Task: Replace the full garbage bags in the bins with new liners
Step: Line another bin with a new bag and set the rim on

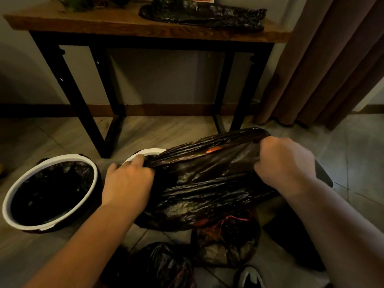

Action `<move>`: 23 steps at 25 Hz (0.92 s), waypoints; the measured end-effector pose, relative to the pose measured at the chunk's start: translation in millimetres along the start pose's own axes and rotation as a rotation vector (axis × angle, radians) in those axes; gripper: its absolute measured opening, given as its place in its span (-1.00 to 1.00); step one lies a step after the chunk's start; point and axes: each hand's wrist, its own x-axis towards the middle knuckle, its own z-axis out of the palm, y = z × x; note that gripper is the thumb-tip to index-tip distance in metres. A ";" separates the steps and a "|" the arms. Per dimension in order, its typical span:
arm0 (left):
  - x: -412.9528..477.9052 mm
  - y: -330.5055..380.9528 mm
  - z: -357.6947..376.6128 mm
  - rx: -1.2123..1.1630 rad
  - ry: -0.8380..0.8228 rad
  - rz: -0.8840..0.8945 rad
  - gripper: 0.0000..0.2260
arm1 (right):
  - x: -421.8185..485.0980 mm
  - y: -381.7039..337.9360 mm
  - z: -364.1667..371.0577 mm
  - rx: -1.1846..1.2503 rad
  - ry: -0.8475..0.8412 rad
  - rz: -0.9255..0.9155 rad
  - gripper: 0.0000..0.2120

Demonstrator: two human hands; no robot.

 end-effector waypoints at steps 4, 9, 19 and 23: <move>0.9 -13.1 17.4 -0.215 -0.084 0.317 -0.48 | 1.1 11.0 -17.1 0.087 -0.419 0.015 -0.86; -20.4 -21.9 26.1 -0.292 -0.114 0.352 -0.49 | -7.9 29.2 -30.9 0.078 -0.587 -0.138 -0.79; 5.5 42.9 53.3 -0.783 -0.108 0.228 -0.56 | 8.8 127.8 110.6 0.493 -0.692 -0.124 -0.54; 64.1 88.4 69.5 -0.907 -0.237 0.161 -0.51 | 39.3 137.5 178.6 0.939 -0.509 0.227 -0.61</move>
